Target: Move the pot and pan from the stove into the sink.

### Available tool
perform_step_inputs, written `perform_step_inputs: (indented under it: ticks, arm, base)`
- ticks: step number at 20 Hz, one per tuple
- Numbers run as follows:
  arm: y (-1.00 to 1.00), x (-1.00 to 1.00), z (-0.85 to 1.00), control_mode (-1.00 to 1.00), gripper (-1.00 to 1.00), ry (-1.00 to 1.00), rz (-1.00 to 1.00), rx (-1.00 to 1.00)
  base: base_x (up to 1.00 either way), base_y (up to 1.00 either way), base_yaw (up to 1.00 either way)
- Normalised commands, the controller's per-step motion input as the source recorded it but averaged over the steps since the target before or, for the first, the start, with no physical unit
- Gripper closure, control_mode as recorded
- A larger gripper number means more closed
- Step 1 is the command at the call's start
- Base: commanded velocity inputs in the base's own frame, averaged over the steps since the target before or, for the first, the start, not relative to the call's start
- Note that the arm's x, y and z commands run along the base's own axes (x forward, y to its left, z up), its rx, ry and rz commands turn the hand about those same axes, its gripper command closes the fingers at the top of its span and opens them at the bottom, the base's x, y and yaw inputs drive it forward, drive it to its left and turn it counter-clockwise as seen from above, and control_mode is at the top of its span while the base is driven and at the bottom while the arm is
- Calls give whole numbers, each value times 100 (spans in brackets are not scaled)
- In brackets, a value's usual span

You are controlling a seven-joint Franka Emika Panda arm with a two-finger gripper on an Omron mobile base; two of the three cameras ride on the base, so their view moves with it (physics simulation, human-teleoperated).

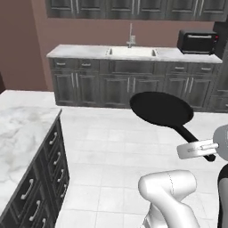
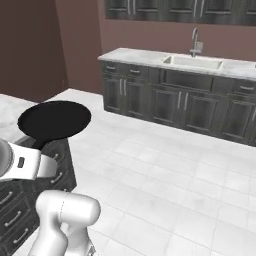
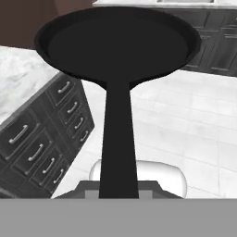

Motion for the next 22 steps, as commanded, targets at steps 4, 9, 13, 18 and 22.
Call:
perform_step_inputs:
  ticks: [4, 9, 13, 18, 22]
  arm:
    - [0, 0, 0, 100, 100, 0, 0, 0]
    - [0, 0, 0, 100, 100, 0, 0, 0]
    - [0, 0, 0, 100, 100, 0, 0, 0]
    - [0, 0, 0, 100, 100, 0, 0, 0]
    - [0, 0, 0, 100, 100, 0, 0, 0]
  base:
    - [-2, -17, -36]
    - [7, 0, 0]
    - [62, 7, -4]
    - [86, 12, -5]
    - [88, 15, -6]
